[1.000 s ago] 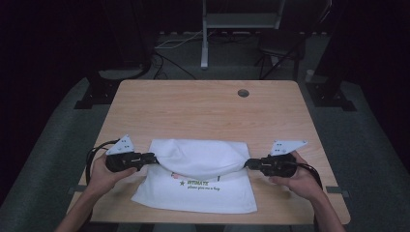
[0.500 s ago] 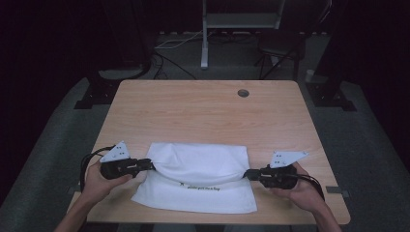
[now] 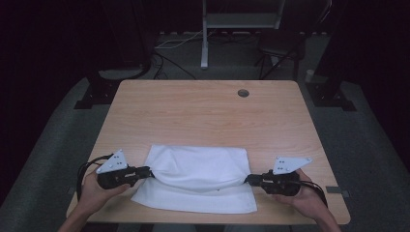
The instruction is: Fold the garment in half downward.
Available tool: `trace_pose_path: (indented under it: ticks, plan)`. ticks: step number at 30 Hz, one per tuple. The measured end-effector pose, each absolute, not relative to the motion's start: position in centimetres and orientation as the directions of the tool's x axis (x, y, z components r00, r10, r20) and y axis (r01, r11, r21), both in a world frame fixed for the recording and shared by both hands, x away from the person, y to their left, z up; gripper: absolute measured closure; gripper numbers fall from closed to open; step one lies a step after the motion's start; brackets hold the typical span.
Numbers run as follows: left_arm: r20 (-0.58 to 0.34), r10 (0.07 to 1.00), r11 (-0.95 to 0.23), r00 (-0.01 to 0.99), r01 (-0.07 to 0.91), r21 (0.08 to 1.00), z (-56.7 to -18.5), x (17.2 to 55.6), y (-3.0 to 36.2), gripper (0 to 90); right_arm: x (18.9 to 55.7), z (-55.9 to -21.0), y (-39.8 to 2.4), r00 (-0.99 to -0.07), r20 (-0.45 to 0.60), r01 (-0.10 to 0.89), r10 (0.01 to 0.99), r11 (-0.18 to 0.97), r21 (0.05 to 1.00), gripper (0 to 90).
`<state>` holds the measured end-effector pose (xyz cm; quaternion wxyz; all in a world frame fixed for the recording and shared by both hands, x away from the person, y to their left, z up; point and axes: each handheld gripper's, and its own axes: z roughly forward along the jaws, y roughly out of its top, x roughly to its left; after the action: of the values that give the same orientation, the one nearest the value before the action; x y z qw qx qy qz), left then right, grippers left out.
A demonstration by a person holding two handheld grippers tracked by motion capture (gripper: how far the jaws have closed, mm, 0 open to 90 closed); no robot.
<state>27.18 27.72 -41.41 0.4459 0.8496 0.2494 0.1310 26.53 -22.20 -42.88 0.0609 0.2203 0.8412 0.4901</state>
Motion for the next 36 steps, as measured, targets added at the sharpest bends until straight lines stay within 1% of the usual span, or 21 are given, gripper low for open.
trace_pose_path:
  ticks: [16, 23, 27, 32, 36]
  plan:
    - [-0.001, 0.524, -0.482, 0.852, 0.297, 0.824, -41.5, 25.0, 28.0, 81.4, 24.7, -42.8, -22.5, -0.904, 0.108, 0.294, 0.413, 0.418, 0.860, 82.4]
    - [0.022, 0.513, -0.503, 0.858, 0.280, 0.818, -41.5, 23.7, 28.0, 81.4, 24.0, -42.5, -22.5, -0.910, 0.098, 0.280, 0.403, 0.421, 0.863, 82.4]
    - [0.020, 0.513, -0.498, 0.858, 0.279, 0.821, -41.5, 23.1, 28.1, 81.4, 23.7, -42.2, -22.6, -0.912, 0.089, 0.270, 0.402, 0.422, 0.866, 82.4]
    - [0.039, 0.502, -0.522, 0.864, 0.267, 0.810, -41.7, 22.6, 28.1, 81.4, 23.4, -42.3, -22.6, -0.914, 0.078, 0.265, 0.398, 0.439, 0.858, 82.3]
    - [0.032, 0.500, -0.519, 0.865, 0.271, 0.811, -41.9, 22.1, 28.0, 81.3, 23.0, -42.4, -22.5, -0.918, 0.076, 0.262, 0.390, 0.451, 0.853, 82.3]
